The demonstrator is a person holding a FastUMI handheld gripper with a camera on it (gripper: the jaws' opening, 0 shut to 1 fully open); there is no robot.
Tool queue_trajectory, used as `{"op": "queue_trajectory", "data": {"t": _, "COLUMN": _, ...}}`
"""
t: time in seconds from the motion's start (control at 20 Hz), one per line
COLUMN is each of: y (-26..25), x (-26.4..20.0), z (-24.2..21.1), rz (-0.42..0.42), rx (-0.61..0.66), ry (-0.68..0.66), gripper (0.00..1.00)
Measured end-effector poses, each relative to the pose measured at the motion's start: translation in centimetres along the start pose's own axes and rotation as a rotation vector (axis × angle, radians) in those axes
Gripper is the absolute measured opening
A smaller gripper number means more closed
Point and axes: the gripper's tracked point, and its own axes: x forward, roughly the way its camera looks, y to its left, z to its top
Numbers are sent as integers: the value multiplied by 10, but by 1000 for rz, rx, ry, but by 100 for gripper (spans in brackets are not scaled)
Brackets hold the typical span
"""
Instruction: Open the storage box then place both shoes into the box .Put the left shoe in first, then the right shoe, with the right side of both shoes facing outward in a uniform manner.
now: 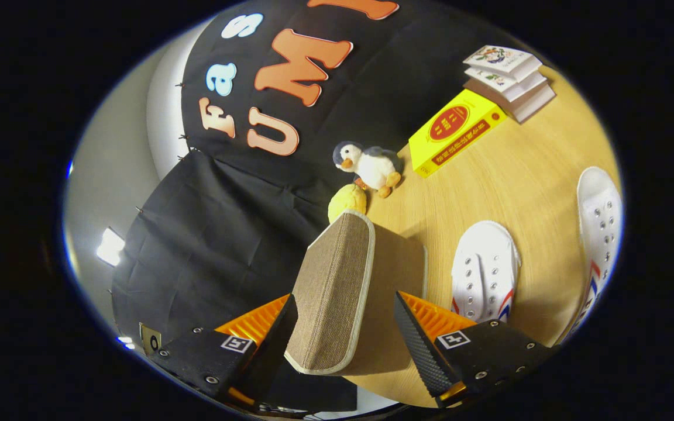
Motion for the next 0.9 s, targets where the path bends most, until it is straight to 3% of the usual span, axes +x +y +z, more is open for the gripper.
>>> {"op": "queue_trajectory", "data": {"t": 0.25, "y": 13, "x": 22, "z": -18, "rz": 137, "rx": 100, "ry": 101, "gripper": 98}}
{"op": "queue_trajectory", "data": {"t": 0.55, "y": 18, "x": 38, "z": -43, "rz": 195, "rx": 144, "ry": 204, "gripper": 98}}
{"op": "queue_trajectory", "data": {"t": 0.9, "y": 30, "x": 15, "z": -25, "rz": 274, "rx": 251, "ry": 137, "gripper": 95}}
